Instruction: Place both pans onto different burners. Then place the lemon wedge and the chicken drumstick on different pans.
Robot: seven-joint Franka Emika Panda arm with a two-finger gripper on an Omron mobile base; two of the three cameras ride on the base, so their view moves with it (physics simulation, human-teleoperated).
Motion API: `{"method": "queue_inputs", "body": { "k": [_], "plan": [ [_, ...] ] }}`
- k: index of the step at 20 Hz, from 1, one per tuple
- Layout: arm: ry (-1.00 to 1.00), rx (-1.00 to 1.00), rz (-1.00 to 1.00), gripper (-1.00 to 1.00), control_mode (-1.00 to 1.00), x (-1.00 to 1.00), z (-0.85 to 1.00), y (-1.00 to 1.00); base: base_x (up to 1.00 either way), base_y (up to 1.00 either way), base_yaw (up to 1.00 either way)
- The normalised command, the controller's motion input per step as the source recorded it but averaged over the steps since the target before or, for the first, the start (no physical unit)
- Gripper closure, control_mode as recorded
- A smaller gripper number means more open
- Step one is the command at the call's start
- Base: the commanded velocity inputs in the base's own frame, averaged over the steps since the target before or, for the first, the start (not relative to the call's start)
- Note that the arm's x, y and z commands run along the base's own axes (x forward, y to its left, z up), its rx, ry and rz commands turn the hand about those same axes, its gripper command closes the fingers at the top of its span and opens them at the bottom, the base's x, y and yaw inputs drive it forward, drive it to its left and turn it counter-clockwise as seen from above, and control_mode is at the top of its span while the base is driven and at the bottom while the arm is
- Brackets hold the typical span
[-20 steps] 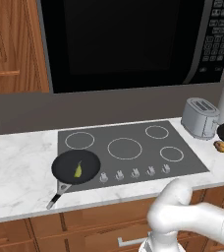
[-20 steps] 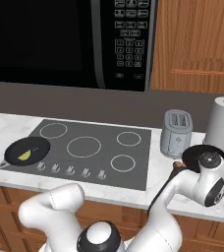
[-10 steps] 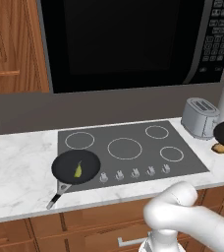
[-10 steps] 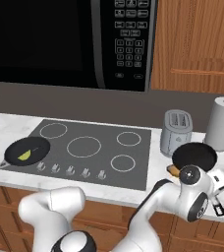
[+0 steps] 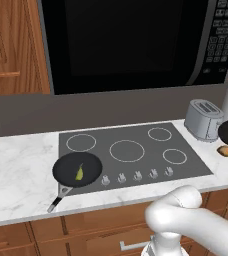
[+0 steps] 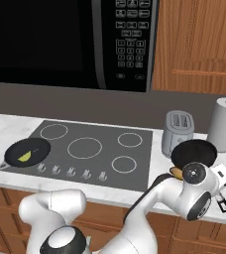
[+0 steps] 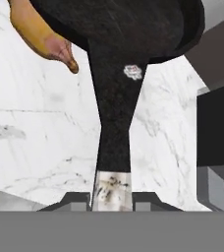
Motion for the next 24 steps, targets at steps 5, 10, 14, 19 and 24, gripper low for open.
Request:
{"method": "queue_inputs", "body": {
  "k": [5,10,14,19,24],
  "plan": [
    [0.00,0.00,0.09,1.00,-1.00,-0.27,0.28,0.04,0.00,0.00,0.00],
    [0.00,0.00,0.12,1.00,-1.00,-0.54,0.12,0.22,0.00,0.00,0.00],
    [0.00,0.00,0.13,1.00,-1.00,-0.65,0.09,0.28,0.00,0.00,0.00],
    [0.00,0.00,0.11,1.00,-1.00,-0.38,0.13,0.29,0.00,0.00,0.00],
    [0.00,0.00,0.07,1.00,-1.00,-0.12,0.07,0.41,0.00,0.00,0.00]
  ]
}}
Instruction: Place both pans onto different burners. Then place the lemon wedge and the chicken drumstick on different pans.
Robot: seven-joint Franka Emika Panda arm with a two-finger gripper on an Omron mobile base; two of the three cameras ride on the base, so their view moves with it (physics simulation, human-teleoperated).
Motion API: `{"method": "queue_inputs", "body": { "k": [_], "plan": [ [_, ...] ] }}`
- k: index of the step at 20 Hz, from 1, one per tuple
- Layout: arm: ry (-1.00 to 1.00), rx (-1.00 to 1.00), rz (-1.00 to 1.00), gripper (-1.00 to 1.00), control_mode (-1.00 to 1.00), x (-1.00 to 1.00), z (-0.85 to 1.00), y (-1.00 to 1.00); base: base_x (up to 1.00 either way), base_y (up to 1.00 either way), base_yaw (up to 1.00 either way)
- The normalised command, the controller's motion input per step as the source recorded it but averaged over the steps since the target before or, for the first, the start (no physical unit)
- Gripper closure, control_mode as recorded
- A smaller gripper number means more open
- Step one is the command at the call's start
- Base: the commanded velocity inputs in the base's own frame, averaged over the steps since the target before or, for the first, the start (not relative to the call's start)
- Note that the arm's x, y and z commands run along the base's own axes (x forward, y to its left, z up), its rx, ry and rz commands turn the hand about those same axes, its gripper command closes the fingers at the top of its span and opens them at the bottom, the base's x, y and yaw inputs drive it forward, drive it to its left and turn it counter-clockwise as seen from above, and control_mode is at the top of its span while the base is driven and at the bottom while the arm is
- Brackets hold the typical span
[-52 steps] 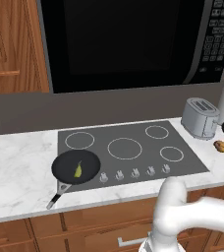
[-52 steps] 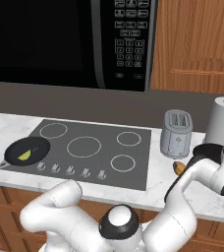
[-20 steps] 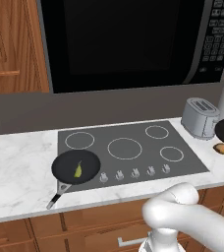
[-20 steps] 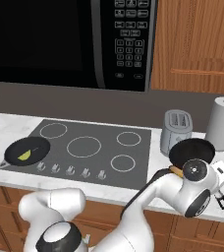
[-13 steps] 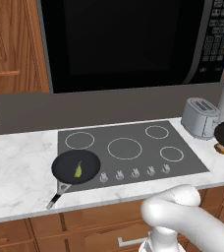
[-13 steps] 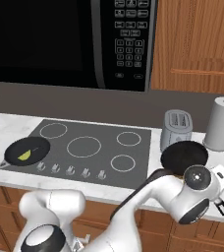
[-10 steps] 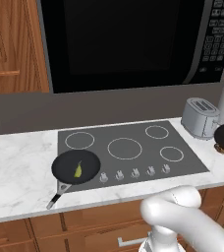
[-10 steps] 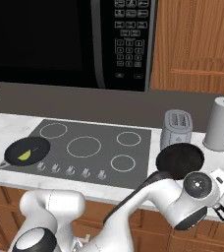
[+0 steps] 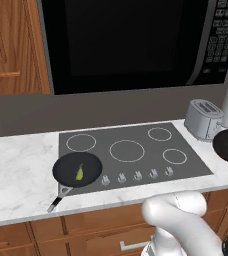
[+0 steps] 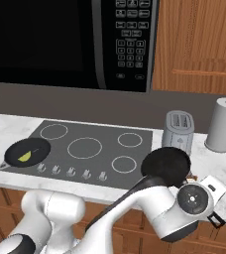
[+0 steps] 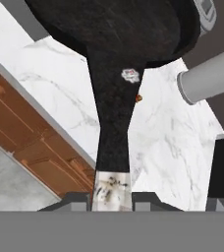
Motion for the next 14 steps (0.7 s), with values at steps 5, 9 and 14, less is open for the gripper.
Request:
{"method": "queue_inputs", "body": {
  "k": [5,9,14],
  "plan": [
    [0.00,0.00,0.04,1.00,-1.00,0.00,0.00,0.50,0.00,0.00,0.00],
    [0.01,0.00,0.01,1.00,-1.00,0.00,0.00,0.47,0.00,0.00,0.00],
    [0.05,0.00,0.00,1.00,-1.00,0.02,0.00,0.32,0.00,0.00,0.00]
  ]
}}
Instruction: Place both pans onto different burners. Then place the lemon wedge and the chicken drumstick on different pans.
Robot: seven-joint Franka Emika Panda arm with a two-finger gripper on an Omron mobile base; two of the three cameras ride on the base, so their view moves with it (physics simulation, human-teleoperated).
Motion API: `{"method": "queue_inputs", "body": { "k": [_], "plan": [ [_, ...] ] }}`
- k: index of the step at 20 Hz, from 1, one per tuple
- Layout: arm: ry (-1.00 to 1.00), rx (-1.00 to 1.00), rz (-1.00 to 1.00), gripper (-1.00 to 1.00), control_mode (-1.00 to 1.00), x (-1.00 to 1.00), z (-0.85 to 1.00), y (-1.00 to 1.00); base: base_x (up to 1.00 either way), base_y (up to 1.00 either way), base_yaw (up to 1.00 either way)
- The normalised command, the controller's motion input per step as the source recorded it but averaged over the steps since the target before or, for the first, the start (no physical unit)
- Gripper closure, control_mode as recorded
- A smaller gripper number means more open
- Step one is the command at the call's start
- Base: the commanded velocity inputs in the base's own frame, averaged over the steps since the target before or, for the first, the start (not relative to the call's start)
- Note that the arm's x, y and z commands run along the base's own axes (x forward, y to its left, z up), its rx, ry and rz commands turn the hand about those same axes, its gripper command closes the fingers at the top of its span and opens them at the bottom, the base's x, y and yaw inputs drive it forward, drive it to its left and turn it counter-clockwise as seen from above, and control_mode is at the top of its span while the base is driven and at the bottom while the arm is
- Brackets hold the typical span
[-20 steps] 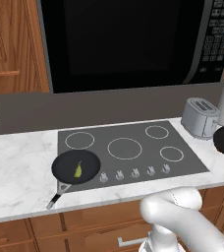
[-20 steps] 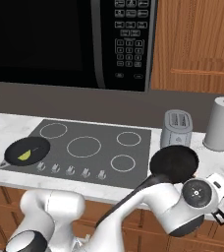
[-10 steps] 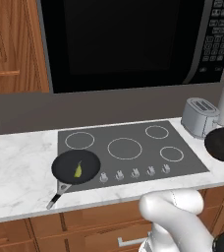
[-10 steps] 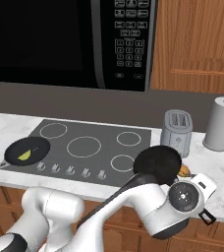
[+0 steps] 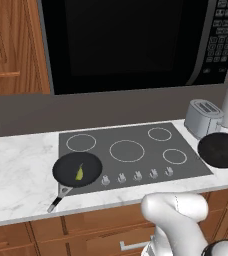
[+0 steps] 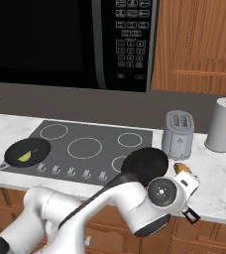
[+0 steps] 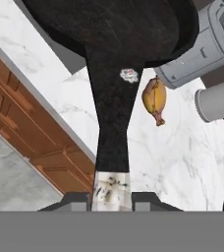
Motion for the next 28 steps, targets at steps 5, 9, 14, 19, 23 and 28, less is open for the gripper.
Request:
{"method": "queue_inputs", "body": {
  "k": [5,9,14,19,23,28],
  "plan": [
    [0.04,0.00,0.00,1.00,-1.00,0.27,0.00,0.13,0.00,0.00,0.00],
    [0.04,0.00,0.00,1.00,-1.00,0.41,0.00,0.03,0.00,0.00,0.00],
    [0.06,0.00,0.01,1.00,-1.00,0.44,0.00,0.07,0.00,0.00,0.00],
    [0.07,0.00,0.02,1.00,-1.00,0.42,-0.01,0.12,0.00,0.00,0.00],
    [0.06,0.00,0.02,1.00,-1.00,0.36,-0.04,0.15,0.00,0.00,0.00],
    [0.06,0.00,0.02,1.00,-1.00,0.25,-0.08,0.16,0.00,0.00,0.00]
  ]
}}
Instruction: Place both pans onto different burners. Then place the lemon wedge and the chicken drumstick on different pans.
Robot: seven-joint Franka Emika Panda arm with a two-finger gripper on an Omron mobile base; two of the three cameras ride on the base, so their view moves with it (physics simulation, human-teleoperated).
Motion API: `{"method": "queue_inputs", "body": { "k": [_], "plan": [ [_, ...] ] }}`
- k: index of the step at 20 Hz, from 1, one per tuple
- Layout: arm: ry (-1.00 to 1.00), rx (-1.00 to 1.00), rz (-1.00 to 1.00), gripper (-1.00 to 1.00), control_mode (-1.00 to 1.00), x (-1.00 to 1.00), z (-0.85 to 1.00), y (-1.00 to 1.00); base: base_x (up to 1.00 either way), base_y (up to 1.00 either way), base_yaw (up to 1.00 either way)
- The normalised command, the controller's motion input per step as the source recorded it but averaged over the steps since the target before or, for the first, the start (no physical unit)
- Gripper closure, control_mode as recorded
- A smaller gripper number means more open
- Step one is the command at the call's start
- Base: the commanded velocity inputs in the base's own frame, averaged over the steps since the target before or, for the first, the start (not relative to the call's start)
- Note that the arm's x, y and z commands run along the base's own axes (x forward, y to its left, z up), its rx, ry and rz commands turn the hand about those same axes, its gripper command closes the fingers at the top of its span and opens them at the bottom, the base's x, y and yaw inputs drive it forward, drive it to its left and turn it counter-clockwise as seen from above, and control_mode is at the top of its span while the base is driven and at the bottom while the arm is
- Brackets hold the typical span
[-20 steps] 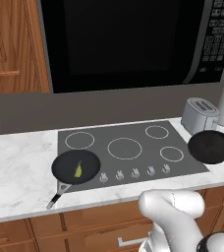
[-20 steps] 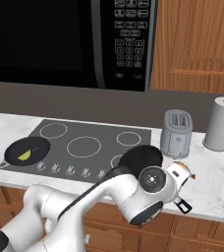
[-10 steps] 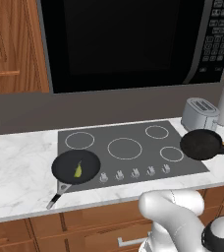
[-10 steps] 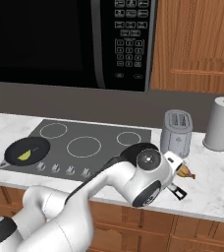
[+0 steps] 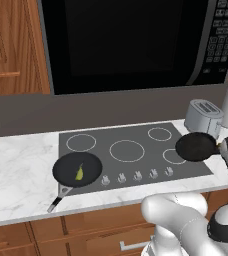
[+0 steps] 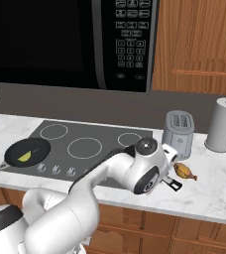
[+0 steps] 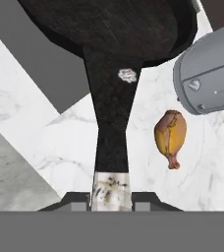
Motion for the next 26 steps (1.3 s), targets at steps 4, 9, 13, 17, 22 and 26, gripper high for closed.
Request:
{"method": "queue_inputs", "body": {
  "k": [4,9,13,17,22,26],
  "plan": [
    [0.05,0.00,0.02,1.00,-1.00,0.12,-0.13,0.13,0.00,0.00,0.00],
    [0.05,0.00,0.04,1.00,-1.00,0.07,-0.17,0.08,0.00,0.00,0.00],
    [0.05,0.00,0.04,1.00,-1.00,0.10,-0.18,0.06,0.00,0.00,0.00],
    [0.08,0.00,0.02,1.00,-1.00,0.20,-0.27,0.07,0.00,0.00,0.00],
    [0.08,0.00,0.00,1.00,-1.00,0.23,-0.28,0.11,0.00,0.00,0.00],
    [0.07,0.00,0.00,1.00,-1.00,0.21,-0.26,0.09,0.00,0.00,0.00]
  ]
}}
